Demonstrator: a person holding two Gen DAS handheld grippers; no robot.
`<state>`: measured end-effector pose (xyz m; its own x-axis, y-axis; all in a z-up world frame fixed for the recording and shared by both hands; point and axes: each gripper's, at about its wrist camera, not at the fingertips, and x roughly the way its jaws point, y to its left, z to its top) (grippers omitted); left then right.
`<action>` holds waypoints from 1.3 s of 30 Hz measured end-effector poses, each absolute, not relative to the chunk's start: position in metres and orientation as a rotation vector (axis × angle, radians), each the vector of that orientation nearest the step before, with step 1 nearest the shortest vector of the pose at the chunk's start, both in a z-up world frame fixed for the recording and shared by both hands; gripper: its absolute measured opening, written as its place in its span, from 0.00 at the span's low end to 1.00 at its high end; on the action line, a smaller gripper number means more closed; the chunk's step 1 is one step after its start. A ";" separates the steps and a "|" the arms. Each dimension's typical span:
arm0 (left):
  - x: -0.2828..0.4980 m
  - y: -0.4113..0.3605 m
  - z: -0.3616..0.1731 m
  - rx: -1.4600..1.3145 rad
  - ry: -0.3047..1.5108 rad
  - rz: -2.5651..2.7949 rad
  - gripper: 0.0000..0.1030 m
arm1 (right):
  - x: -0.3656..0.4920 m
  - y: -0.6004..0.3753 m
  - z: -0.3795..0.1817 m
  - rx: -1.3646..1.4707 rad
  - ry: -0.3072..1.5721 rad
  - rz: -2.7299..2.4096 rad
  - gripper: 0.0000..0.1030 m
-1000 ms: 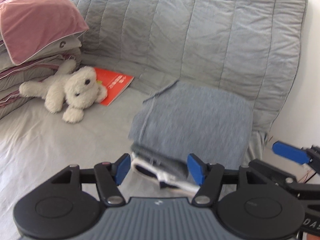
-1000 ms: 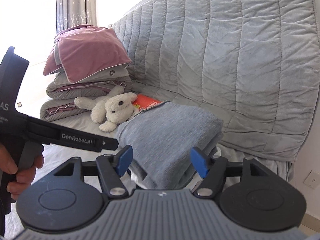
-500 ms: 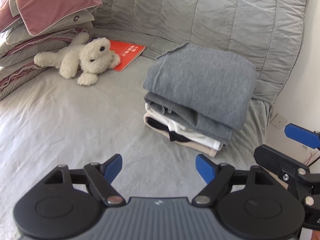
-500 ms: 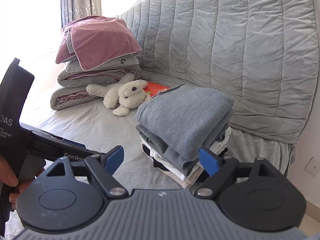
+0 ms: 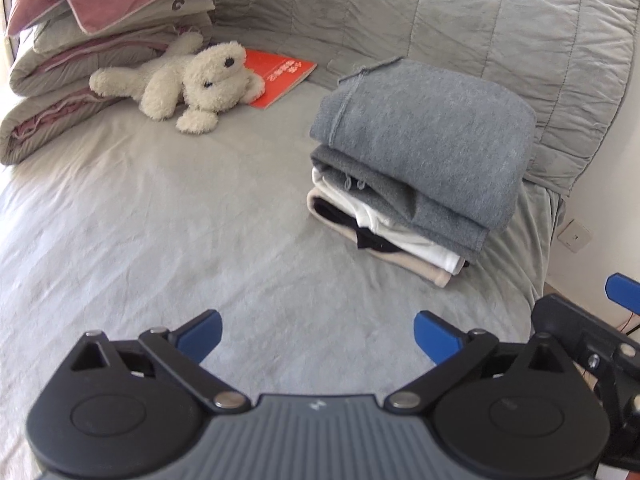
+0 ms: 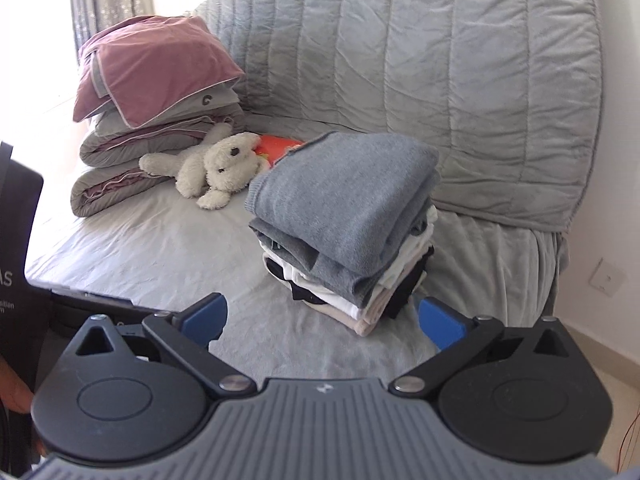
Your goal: Fold clothes
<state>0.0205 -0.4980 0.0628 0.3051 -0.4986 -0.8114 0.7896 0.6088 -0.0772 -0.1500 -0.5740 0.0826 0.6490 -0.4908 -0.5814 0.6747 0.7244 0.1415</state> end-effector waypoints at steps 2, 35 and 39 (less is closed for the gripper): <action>0.020 -0.497 0.058 0.392 0.911 -0.844 0.99 | -0.149 -0.576 0.077 0.399 0.558 -0.700 1.00; 0.014 -0.492 0.027 0.444 0.785 -0.856 0.99 | -0.120 -0.559 0.037 0.242 0.732 -1.024 1.00; 0.011 -0.493 0.026 0.471 0.780 -0.857 0.99 | -0.122 -0.559 0.035 0.254 0.735 -1.013 1.00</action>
<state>0.0112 -0.4931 0.0262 0.4120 -0.4895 -0.7685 0.8111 0.5813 0.0646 -0.1220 -0.5590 0.0350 0.3176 -0.6779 -0.6630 0.8408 0.5246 -0.1336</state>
